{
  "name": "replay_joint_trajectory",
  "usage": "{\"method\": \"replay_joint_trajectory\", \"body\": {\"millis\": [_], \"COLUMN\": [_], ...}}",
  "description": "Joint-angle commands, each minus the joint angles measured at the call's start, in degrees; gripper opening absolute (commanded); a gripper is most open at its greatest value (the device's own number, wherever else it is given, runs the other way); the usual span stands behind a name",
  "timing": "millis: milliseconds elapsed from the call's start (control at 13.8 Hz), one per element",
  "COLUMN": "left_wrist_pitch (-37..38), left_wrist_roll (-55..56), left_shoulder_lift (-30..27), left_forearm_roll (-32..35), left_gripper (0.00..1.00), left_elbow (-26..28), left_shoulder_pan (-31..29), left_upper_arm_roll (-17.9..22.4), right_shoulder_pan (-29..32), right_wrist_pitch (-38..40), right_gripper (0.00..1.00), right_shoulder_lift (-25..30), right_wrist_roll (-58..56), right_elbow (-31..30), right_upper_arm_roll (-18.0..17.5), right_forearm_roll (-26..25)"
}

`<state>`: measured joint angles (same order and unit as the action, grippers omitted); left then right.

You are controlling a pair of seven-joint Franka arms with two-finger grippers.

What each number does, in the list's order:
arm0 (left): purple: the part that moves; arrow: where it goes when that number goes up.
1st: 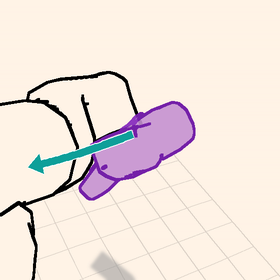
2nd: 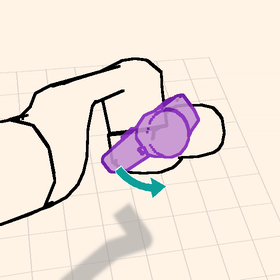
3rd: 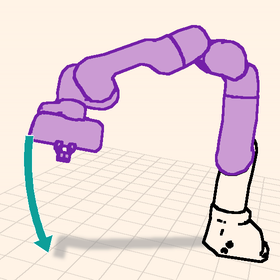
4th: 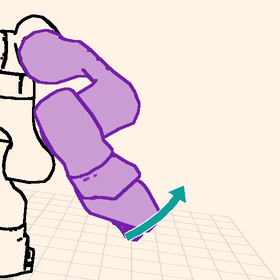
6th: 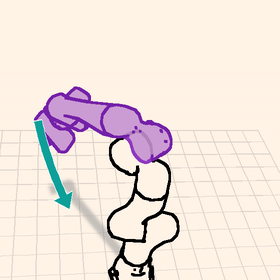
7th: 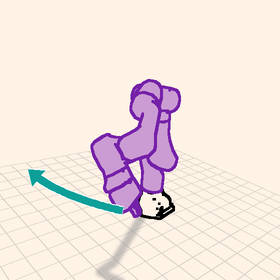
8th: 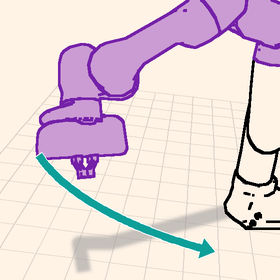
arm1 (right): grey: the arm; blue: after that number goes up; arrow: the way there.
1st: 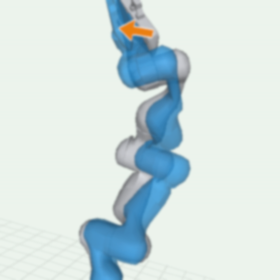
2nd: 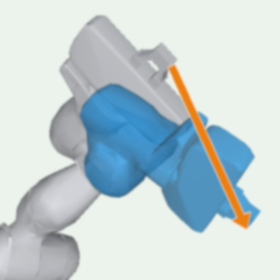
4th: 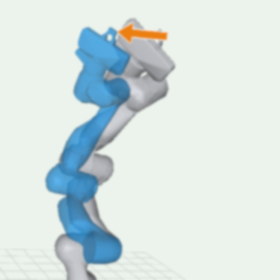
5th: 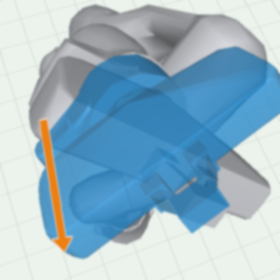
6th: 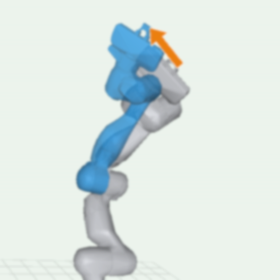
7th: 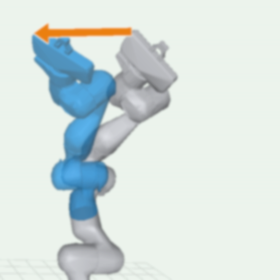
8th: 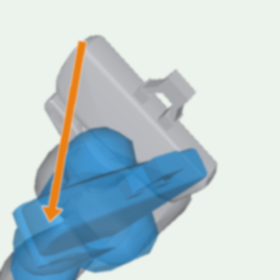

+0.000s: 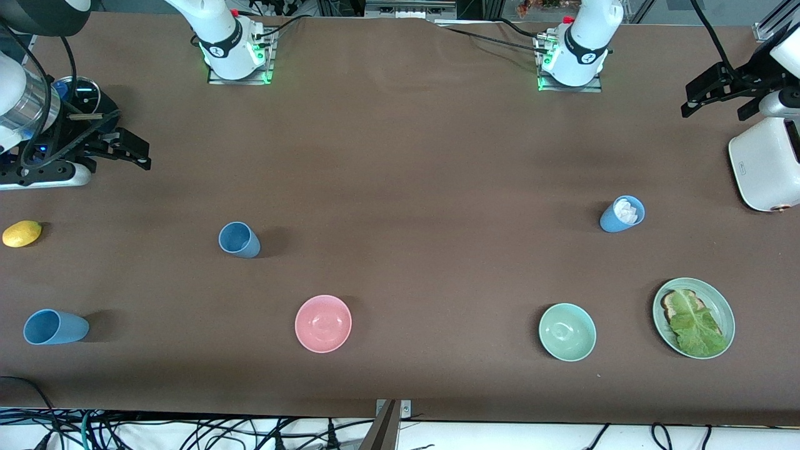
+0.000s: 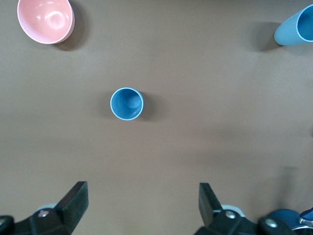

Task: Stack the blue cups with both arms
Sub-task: 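Reach the left gripper down to the blue cup holding tissue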

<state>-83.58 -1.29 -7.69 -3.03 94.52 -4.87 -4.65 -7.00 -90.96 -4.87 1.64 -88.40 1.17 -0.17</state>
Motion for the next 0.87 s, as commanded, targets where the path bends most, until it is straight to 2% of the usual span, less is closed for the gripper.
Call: {"method": "replay_joint_trajectory", "body": {"millis": [0,218,800], "left_wrist_pitch": [0.5,0.6,1.8], "left_wrist_roll": [-0.3,-0.1,-0.7], "left_shoulder_lift": [0.7,1.5,5.1], "left_forearm_roll": [-1.2,-1.0,-0.2], "left_gripper": [1.00,1.00,1.00], "left_elbow": [-2.0,-4.4,-4.2], "left_shoulder_pan": [-0.5,-0.5,-0.9], "left_upper_arm_roll": [0.1,0.0,0.1], "right_shoulder_pan": [0.1,0.1,0.1], "right_wrist_pitch": [0.7,0.7,0.4], "right_gripper": [1.00,1.00,1.00], "right_shoulder_lift": [0.0,-0.1,-0.1], "right_wrist_roll": [-0.5,-0.5,-0.5], "right_elbow": [0.4,0.0,-0.5], "right_upper_arm_roll": [0.0,0.0,0.0], "right_forearm_roll": [0.6,0.7,0.7]}}
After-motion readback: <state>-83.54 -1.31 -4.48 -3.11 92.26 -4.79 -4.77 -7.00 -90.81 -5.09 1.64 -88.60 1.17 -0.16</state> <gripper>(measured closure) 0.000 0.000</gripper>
